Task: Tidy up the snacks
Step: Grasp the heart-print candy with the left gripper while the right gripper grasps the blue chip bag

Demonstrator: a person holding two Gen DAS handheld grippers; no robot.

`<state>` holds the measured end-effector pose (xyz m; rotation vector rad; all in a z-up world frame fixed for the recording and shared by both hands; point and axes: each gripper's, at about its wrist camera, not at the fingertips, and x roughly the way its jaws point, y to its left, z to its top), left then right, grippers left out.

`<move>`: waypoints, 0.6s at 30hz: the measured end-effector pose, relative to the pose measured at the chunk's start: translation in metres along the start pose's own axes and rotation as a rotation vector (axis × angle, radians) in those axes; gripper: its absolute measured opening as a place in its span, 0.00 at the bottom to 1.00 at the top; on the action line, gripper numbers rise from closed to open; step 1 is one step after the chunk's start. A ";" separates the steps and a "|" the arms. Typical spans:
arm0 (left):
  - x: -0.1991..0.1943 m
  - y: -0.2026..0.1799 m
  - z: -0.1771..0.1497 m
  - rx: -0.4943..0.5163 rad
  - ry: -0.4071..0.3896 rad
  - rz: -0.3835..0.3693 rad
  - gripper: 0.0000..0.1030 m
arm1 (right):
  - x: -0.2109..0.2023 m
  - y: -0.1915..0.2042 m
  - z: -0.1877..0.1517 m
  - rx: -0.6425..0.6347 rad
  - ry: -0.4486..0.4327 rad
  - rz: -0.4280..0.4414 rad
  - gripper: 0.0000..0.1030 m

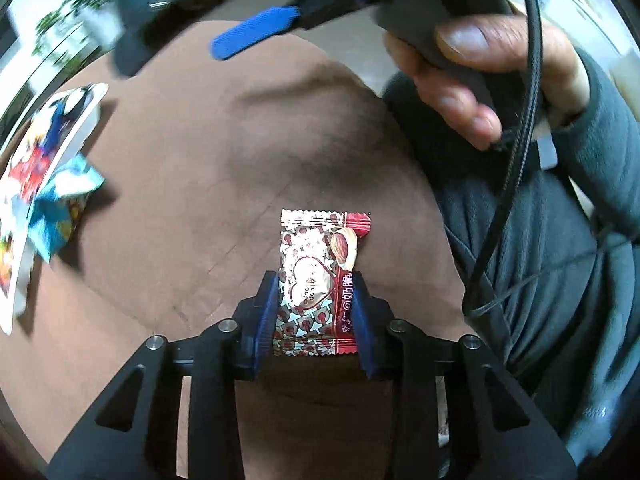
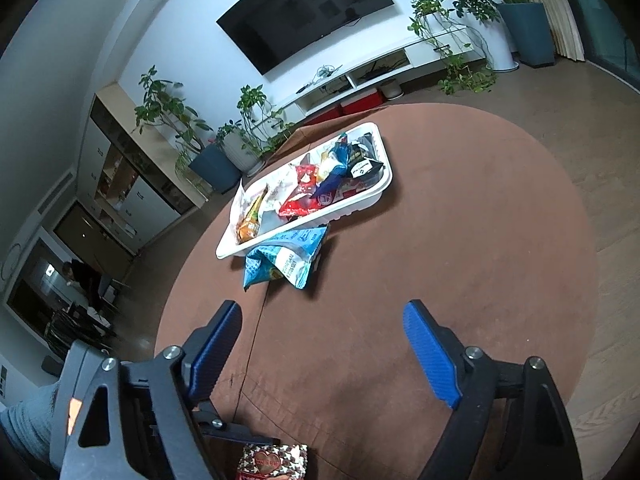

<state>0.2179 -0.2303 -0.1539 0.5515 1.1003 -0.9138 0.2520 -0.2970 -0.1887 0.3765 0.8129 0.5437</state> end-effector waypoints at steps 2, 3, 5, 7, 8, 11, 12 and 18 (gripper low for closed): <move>-0.006 0.009 -0.011 -0.063 -0.022 -0.003 0.30 | 0.002 0.002 0.001 -0.009 0.006 -0.010 0.81; -0.009 0.013 -0.016 -0.092 -0.033 -0.003 0.30 | 0.003 0.004 0.001 -0.021 0.013 -0.016 0.81; -0.018 0.024 -0.028 -0.175 -0.067 -0.011 0.30 | 0.009 0.011 0.002 -0.064 0.036 -0.033 0.81; -0.029 0.034 -0.043 -0.249 -0.098 0.008 0.30 | 0.018 0.019 0.002 -0.109 0.064 -0.042 0.78; -0.032 0.038 -0.048 -0.275 -0.105 0.030 0.30 | 0.024 0.024 0.002 -0.143 0.082 -0.046 0.77; -0.042 0.052 -0.068 -0.371 -0.130 0.050 0.30 | 0.044 0.041 0.003 -0.258 0.128 -0.081 0.73; -0.044 0.057 -0.074 -0.398 -0.130 0.060 0.30 | 0.051 0.046 0.003 -0.294 0.141 -0.086 0.73; -0.047 0.056 -0.077 -0.392 -0.121 0.089 0.30 | 0.081 0.075 0.018 -0.471 0.158 -0.155 0.73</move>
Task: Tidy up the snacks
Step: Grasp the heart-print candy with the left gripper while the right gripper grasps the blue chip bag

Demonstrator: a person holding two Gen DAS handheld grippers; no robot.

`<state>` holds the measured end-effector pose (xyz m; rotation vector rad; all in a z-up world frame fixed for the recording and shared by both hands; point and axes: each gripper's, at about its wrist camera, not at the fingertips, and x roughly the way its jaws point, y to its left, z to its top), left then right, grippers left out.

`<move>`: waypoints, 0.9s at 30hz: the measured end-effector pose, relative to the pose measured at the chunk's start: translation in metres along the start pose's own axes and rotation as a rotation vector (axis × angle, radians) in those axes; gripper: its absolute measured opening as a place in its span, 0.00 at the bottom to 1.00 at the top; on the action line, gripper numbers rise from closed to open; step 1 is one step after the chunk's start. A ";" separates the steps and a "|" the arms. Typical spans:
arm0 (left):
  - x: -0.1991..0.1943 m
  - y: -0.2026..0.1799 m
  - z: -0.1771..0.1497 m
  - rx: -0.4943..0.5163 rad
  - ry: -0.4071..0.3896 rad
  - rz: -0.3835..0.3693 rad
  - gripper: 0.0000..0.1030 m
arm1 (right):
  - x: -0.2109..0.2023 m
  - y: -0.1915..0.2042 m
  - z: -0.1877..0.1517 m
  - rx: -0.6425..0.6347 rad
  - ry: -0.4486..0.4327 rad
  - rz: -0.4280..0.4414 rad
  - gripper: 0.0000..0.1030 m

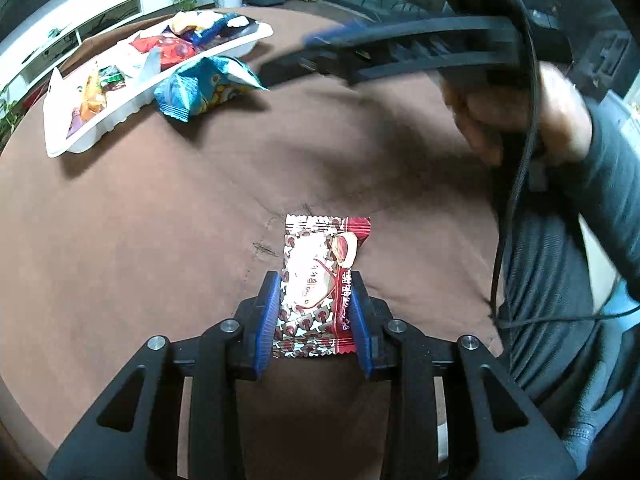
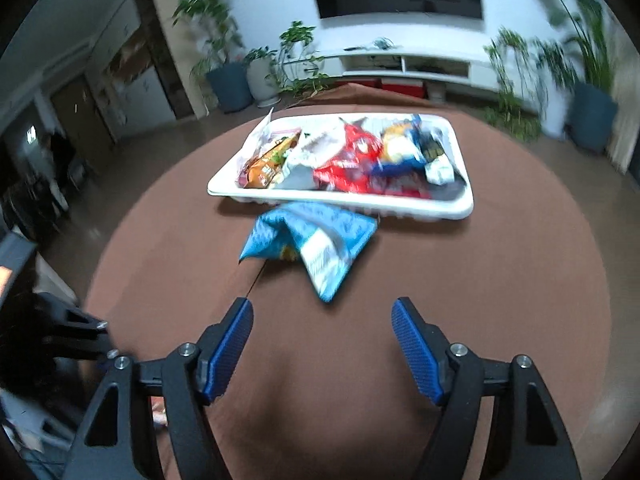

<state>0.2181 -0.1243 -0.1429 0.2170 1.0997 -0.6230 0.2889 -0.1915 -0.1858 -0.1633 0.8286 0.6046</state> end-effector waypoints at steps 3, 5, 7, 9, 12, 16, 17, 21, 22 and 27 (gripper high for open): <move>0.012 -0.007 0.002 -0.006 0.000 0.037 0.30 | 0.013 0.010 0.020 -0.089 0.013 -0.048 0.73; 0.009 -0.002 0.000 -0.034 -0.010 0.046 0.30 | 0.022 0.016 0.029 -0.136 0.026 -0.064 0.73; 0.005 0.004 -0.004 -0.068 -0.019 0.053 0.30 | 0.031 0.022 0.036 -0.185 0.044 -0.090 0.73; 0.000 0.011 -0.008 -0.098 -0.026 0.069 0.30 | 0.043 0.028 0.039 -0.235 0.065 -0.115 0.73; -0.004 0.017 -0.010 -0.134 -0.025 0.061 0.32 | 0.059 0.036 0.041 -0.294 0.108 -0.157 0.67; -0.005 0.016 -0.009 -0.140 -0.027 0.060 0.32 | 0.075 0.040 0.038 -0.312 0.161 -0.181 0.59; -0.005 0.016 -0.008 -0.144 -0.030 0.056 0.32 | 0.078 0.040 0.038 -0.314 0.169 -0.186 0.59; -0.005 0.013 -0.008 -0.141 -0.043 0.062 0.30 | 0.079 0.040 0.034 -0.306 0.172 -0.202 0.49; -0.006 0.011 -0.009 -0.139 -0.046 0.070 0.30 | 0.079 0.039 0.033 -0.297 0.173 -0.207 0.44; -0.010 0.014 -0.015 -0.160 -0.073 0.085 0.29 | 0.059 0.027 0.026 -0.179 0.142 -0.179 0.37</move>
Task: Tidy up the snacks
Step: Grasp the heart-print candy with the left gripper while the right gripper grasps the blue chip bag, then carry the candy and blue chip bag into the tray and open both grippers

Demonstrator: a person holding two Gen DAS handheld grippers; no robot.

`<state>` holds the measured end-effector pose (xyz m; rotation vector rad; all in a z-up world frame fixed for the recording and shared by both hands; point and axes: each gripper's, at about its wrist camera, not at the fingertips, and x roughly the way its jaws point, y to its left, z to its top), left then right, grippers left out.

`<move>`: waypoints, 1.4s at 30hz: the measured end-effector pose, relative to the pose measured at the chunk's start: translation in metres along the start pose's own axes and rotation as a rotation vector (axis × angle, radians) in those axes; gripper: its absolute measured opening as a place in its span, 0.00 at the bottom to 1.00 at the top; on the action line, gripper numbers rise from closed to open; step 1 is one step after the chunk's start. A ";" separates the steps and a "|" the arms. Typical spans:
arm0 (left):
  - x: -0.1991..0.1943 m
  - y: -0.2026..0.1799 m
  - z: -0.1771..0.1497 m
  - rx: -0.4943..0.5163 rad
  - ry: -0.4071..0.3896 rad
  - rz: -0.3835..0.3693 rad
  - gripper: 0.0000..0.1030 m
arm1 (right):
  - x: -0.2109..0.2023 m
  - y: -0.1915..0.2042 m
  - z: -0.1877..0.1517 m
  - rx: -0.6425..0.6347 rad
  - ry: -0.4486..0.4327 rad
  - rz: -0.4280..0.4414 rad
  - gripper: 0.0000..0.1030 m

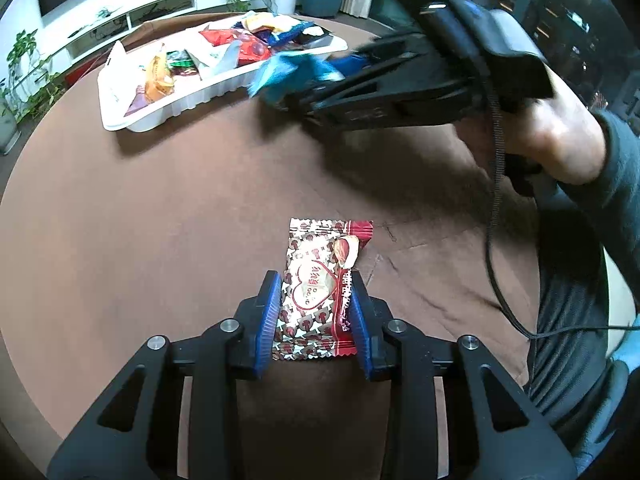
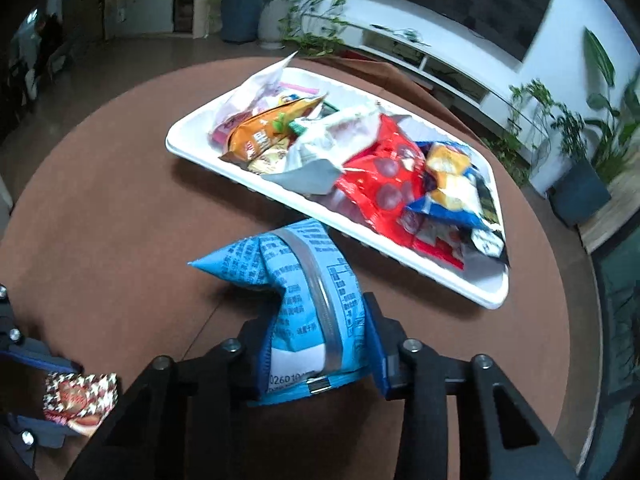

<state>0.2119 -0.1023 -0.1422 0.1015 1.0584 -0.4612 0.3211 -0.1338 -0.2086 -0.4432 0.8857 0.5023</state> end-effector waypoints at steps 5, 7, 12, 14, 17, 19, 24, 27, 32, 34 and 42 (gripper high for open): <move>-0.009 0.007 -0.007 -0.040 -0.043 -0.008 0.26 | -0.032 -0.018 -0.025 0.196 -0.070 0.096 0.36; -0.012 0.007 -0.009 -0.052 -0.047 -0.016 0.26 | -0.041 -0.023 -0.035 0.263 -0.091 0.132 0.36; -0.015 0.003 -0.014 -0.073 -0.057 -0.021 0.25 | -0.058 -0.027 -0.057 0.387 -0.134 0.188 0.36; -0.016 0.002 -0.013 -0.078 -0.062 -0.019 0.25 | -0.061 -0.029 -0.064 0.424 -0.140 0.206 0.36; -0.017 0.001 -0.011 -0.091 -0.077 -0.017 0.25 | -0.065 -0.035 -0.073 0.485 -0.149 0.233 0.35; -0.020 0.001 -0.011 -0.102 -0.092 -0.018 0.25 | -0.069 -0.038 -0.079 0.510 -0.154 0.244 0.35; -0.028 0.003 -0.004 -0.125 -0.122 -0.032 0.25 | -0.078 -0.048 -0.086 0.567 -0.173 0.270 0.35; -0.034 0.008 0.002 -0.156 -0.149 -0.059 0.25 | -0.082 -0.058 -0.088 0.600 -0.188 0.282 0.35; -0.047 0.025 0.018 -0.203 -0.201 -0.075 0.25 | -0.094 -0.076 -0.085 0.650 -0.224 0.295 0.35; -0.053 0.031 0.030 -0.208 -0.224 -0.071 0.25 | -0.099 -0.085 -0.082 0.663 -0.239 0.295 0.35; -0.077 0.067 0.097 -0.226 -0.314 -0.045 0.25 | -0.113 -0.111 -0.036 0.645 -0.289 0.283 0.35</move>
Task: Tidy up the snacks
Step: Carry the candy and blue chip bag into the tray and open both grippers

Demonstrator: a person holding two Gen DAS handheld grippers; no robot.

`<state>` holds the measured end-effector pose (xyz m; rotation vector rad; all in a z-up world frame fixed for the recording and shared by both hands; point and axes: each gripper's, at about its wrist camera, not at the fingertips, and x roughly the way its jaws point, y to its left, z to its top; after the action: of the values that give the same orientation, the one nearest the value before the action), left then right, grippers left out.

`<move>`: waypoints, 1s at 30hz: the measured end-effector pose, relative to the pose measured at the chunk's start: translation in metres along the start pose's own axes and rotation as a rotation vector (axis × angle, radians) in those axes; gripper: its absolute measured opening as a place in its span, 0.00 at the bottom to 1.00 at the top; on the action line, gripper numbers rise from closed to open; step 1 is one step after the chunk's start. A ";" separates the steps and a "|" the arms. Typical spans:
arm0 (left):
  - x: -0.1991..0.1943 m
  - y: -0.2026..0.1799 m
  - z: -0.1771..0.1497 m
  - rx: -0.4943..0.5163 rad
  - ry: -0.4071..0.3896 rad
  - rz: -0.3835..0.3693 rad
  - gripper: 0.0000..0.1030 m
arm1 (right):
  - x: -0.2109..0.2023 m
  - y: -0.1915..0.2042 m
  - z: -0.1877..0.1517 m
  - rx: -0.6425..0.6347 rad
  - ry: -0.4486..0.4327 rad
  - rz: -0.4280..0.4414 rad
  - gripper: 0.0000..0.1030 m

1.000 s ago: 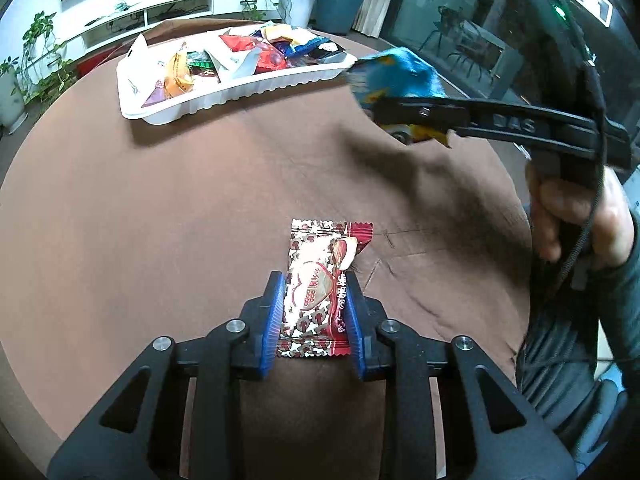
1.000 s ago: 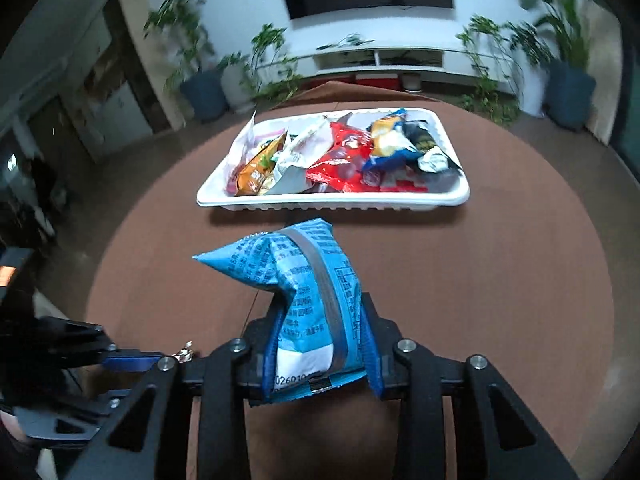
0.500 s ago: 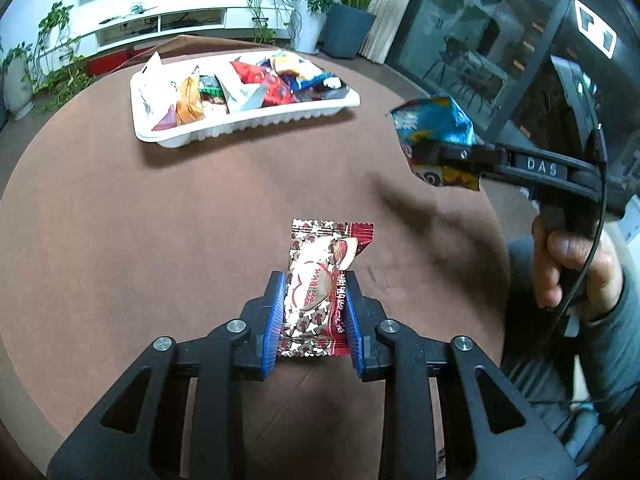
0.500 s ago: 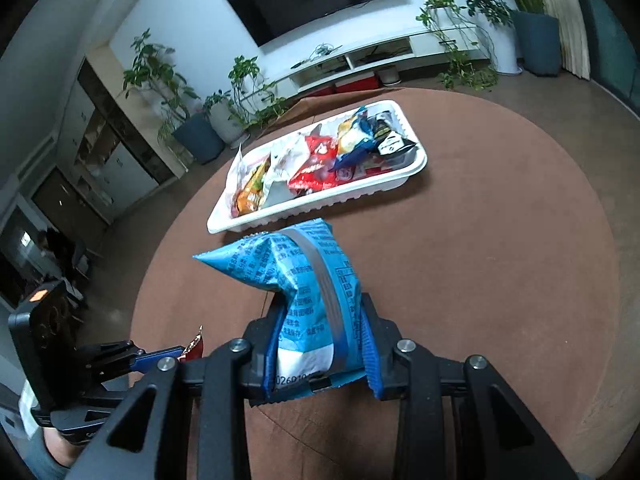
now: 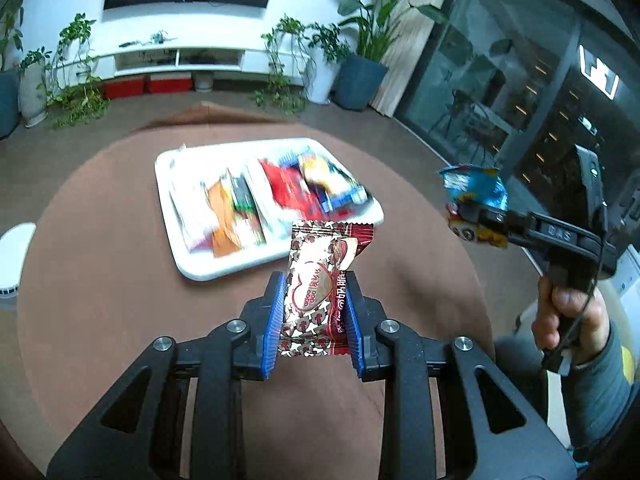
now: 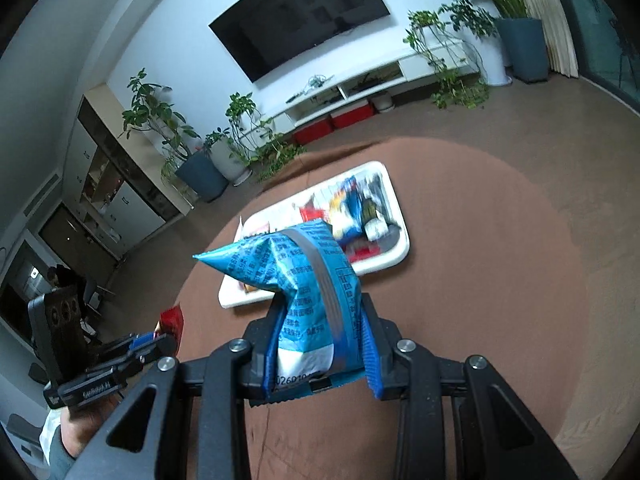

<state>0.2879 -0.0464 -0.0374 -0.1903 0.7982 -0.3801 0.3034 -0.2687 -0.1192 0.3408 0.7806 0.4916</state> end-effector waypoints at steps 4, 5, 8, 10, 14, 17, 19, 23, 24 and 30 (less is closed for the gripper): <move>0.009 0.021 0.045 -0.045 -0.038 0.011 0.25 | 0.009 0.013 0.041 -0.013 -0.020 0.014 0.35; 0.012 0.026 0.056 -0.049 -0.043 0.019 0.25 | 0.012 0.016 0.051 -0.022 -0.021 0.012 0.35; 0.023 0.034 0.080 -0.054 -0.049 0.052 0.25 | 0.035 0.031 0.080 -0.057 -0.003 0.000 0.35; 0.037 0.041 0.094 -0.071 -0.048 0.069 0.25 | 0.058 0.041 0.093 -0.078 0.033 -0.014 0.35; 0.074 0.053 0.112 -0.081 -0.012 0.105 0.25 | 0.113 0.052 0.102 -0.106 0.143 -0.073 0.35; 0.100 0.058 0.116 -0.074 0.014 0.127 0.25 | 0.145 0.054 0.099 -0.129 0.199 -0.127 0.35; 0.114 0.061 0.116 -0.079 0.019 0.138 0.25 | 0.157 0.056 0.098 -0.165 0.202 -0.160 0.35; 0.139 0.066 0.111 -0.081 0.045 0.154 0.25 | 0.178 0.062 0.092 -0.258 0.203 -0.194 0.36; 0.145 0.066 0.108 -0.079 0.054 0.158 0.25 | 0.185 0.062 0.091 -0.267 0.220 -0.205 0.36; 0.177 0.075 0.106 -0.106 0.091 0.177 0.26 | 0.209 0.052 0.081 -0.251 0.287 -0.246 0.36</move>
<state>0.4967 -0.0459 -0.1050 -0.2013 0.9180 -0.1807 0.4752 -0.1216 -0.1633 -0.0625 1.0115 0.4048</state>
